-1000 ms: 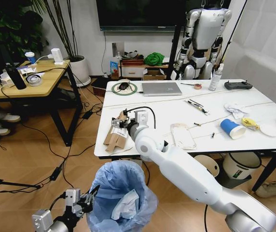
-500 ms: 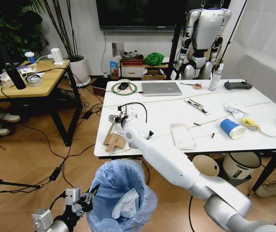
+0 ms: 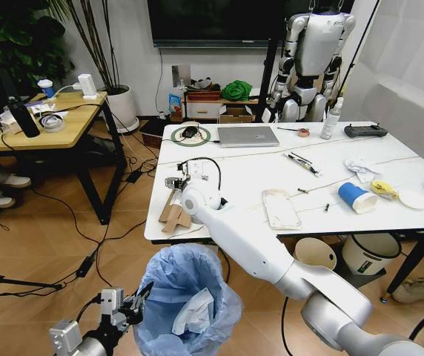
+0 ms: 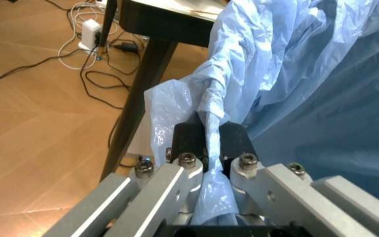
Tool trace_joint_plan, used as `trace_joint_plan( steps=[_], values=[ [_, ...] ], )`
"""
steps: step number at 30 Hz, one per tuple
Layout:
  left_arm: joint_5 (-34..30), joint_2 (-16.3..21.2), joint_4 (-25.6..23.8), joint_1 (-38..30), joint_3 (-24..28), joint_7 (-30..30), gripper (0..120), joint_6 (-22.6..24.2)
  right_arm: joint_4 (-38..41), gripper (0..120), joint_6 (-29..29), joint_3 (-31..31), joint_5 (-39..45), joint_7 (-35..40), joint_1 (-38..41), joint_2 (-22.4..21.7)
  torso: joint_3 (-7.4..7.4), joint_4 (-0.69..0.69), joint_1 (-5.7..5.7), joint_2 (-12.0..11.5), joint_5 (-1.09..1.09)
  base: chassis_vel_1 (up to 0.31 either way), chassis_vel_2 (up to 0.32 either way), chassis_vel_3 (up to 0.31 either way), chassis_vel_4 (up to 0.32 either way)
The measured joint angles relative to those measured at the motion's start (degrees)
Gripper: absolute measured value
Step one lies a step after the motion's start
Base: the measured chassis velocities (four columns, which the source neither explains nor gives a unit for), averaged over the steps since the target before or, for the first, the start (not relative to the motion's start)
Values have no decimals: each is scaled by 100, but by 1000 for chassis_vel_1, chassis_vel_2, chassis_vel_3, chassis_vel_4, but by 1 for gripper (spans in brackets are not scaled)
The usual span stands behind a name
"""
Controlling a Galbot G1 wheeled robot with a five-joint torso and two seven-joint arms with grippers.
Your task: Pick up the trash bin and place the trash from the table into it.
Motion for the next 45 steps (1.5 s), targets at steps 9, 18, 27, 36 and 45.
trace_joint_plan(
  steps=[9, 18, 27, 36, 45],
  values=[
    [-9, 3, 0, -14, -15, 0, 0, -1, -113, 76, 23, -11, 0, -48, -5, 18, 0, 0, 0, 0, 0, 0, 0, 0, 0],
    [-20, 1, 2, -28, -16, -4, 0, -6, -88, 42, 22, -111, 14, -45, -43, 34, 0, 0, 0, 0, 1, 0, 0, 0, 0],
    [-25, -3, 17, -48, 3, -7, 0, -12, -111, 14, 21, -143, 25, -43, -44, 58, 0, 0, 0, 0, 0, 0, 0, 0, 0],
    [-35, 13, 27, -59, 15, -7, 0, -14, -118, 1, 39, -154, 62, -48, -7, 62, 0, 0, 0, 0, 0, 0, 0, 0, 0],
    [-108, 34, 10, -67, 36, -19, 0, -14, -84, 1, 325, 151, 225, -285, 353, 203, 0, 1, 0, 0, 0, 0, 0, 0, 0]
  ],
)
